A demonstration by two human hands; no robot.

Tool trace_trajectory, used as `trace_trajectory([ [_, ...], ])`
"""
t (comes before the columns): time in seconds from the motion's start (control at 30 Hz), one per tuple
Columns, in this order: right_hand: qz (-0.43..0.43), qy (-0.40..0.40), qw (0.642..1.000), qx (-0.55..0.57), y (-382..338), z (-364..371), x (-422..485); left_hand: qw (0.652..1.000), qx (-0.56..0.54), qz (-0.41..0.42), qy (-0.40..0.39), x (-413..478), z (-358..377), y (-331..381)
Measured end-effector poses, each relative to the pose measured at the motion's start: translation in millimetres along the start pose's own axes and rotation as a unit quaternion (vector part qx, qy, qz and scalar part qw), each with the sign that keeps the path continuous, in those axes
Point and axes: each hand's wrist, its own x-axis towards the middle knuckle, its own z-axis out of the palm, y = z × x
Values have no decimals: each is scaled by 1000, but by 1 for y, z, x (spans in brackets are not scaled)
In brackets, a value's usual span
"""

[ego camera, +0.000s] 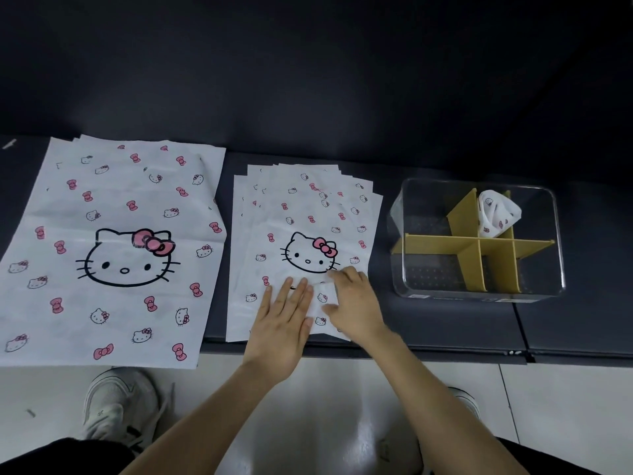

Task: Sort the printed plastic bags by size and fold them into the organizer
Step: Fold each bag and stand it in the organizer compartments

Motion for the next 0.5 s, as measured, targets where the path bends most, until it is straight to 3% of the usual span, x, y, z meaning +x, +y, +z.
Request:
trace_trajectory([
  [0.1, 76, -117, 990, -29, -8, -17, 17, 999, -33, -5, 5, 2, -4, -1],
  [0.23, 92, -138, 986, -12, -15, -28, 13, 968, -198, -146, 42, 8, -18, 2],
  [0.3, 127, -104, 976, 144, -15, -39, -2, 916, -332, -219, 45, 13, -44, 11],
  [0.4, 179, -61, 899, 395, -12, -65, -33, 788, -547, -275, 59, 22, -79, 26],
  [0.5, 191, -17, 829, 525, 0, -92, -61, 742, -618, -252, 62, 36, -100, 49],
])
